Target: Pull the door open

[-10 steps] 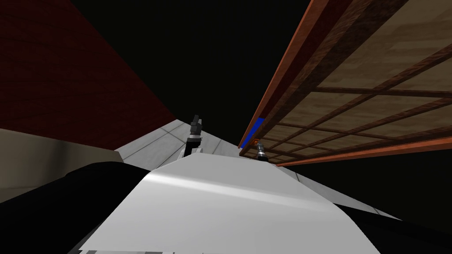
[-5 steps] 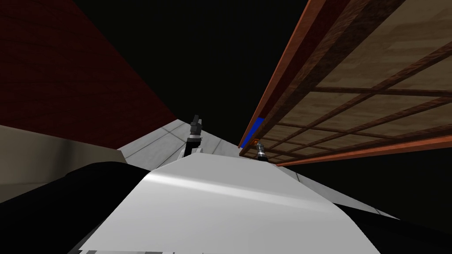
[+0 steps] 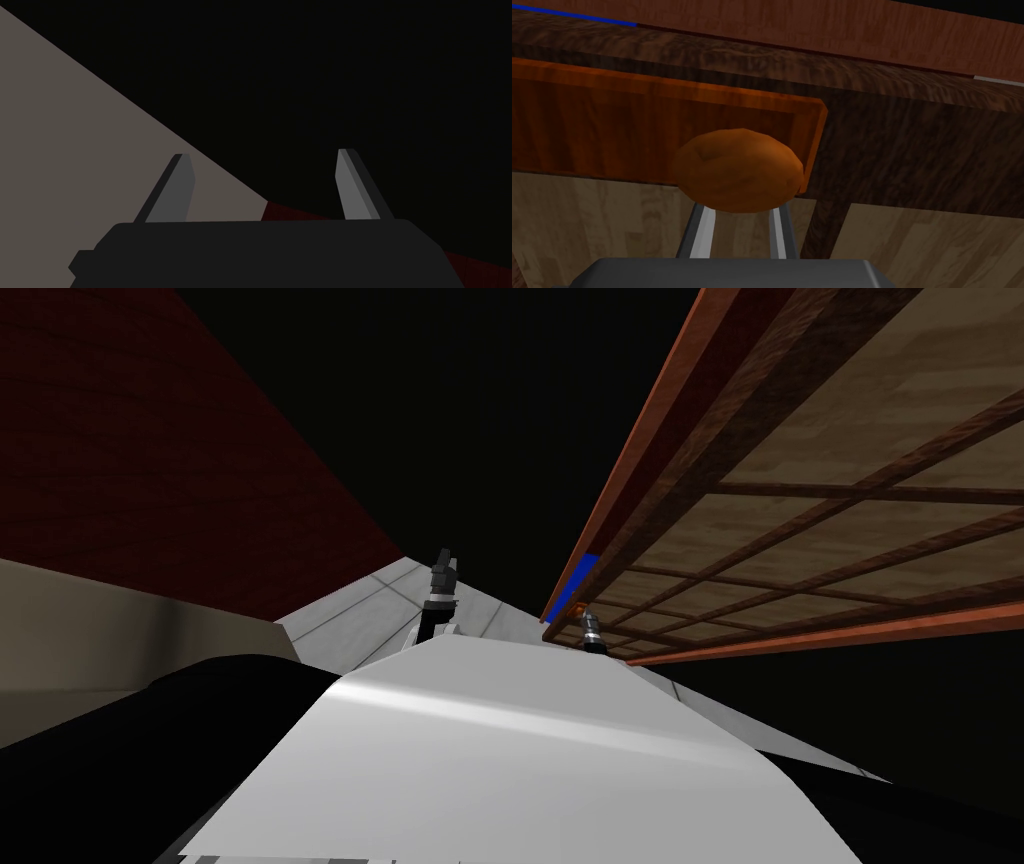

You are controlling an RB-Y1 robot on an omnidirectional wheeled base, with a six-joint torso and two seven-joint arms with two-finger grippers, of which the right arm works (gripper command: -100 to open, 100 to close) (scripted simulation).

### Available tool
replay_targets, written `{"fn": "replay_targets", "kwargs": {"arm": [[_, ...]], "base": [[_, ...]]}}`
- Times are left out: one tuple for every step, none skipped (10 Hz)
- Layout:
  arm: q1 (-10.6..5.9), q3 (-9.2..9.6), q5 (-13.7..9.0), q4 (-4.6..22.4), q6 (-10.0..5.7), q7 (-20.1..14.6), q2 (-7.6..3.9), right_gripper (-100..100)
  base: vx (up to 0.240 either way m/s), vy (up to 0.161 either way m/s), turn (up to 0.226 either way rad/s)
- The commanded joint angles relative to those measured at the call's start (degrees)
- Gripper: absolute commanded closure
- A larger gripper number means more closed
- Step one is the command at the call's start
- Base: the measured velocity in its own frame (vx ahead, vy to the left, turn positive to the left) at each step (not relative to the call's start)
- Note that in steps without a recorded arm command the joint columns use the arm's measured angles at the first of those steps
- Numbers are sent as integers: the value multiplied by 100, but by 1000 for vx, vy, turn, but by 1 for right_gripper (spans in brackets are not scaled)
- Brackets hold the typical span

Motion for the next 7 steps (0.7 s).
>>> {"fn": "replay_targets", "kwargs": {"arm": [[1, 75, -9, -29, 1, -286, 68, 100], [6, 84, -45, -41, 8, -434, 69, 100], [6, 84, -45, -41, 8, -535, 69, 100], [12, 93, -81, -53, 16, -765, 69, 100], [17, 102, -117, -64, 23, -912, 69, 100], [17, 102, -117, -64, 23, -1014, 69, 100], [17, 102, -117, -64, 23, -1014, 69, 100]], "base": [[-33, -11, 51], [-52, -17, 89], [-36, -14, 20], [-33, -8, 26], [-46, -19, 87], [-36, -21, 37], [-16, -6, 2]]}}
